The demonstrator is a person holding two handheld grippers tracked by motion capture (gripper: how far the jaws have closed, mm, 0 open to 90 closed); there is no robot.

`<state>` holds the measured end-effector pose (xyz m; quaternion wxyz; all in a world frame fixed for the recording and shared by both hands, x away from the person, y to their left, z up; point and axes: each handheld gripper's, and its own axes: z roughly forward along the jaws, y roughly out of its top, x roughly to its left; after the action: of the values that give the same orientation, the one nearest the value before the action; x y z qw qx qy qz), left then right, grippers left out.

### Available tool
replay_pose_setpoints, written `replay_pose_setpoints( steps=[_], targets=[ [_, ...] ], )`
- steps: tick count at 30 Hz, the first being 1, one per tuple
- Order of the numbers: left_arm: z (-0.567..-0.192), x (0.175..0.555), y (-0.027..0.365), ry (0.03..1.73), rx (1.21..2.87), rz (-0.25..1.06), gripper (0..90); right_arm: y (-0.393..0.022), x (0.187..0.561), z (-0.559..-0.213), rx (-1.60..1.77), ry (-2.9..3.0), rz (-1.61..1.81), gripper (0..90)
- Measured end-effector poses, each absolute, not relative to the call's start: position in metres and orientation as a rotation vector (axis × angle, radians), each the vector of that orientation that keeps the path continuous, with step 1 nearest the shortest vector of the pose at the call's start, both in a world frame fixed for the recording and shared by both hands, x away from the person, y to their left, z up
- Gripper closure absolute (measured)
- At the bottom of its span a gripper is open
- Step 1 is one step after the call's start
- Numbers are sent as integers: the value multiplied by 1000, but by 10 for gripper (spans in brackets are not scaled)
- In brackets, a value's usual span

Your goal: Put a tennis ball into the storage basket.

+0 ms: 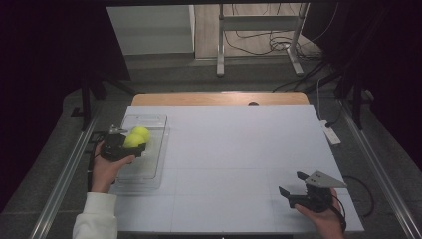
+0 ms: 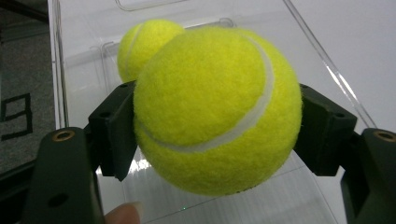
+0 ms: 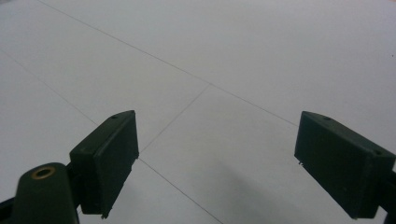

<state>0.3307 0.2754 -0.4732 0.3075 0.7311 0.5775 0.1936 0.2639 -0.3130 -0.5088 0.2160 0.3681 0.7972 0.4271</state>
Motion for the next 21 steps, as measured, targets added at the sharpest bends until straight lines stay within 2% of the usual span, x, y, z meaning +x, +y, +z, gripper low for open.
replay_pose_setpoints(
  steps=[21],
  targets=[
    [-481,332,281,1562,1974,474,262,-313,264,-509,1021,2212,1177,141]
  ],
)
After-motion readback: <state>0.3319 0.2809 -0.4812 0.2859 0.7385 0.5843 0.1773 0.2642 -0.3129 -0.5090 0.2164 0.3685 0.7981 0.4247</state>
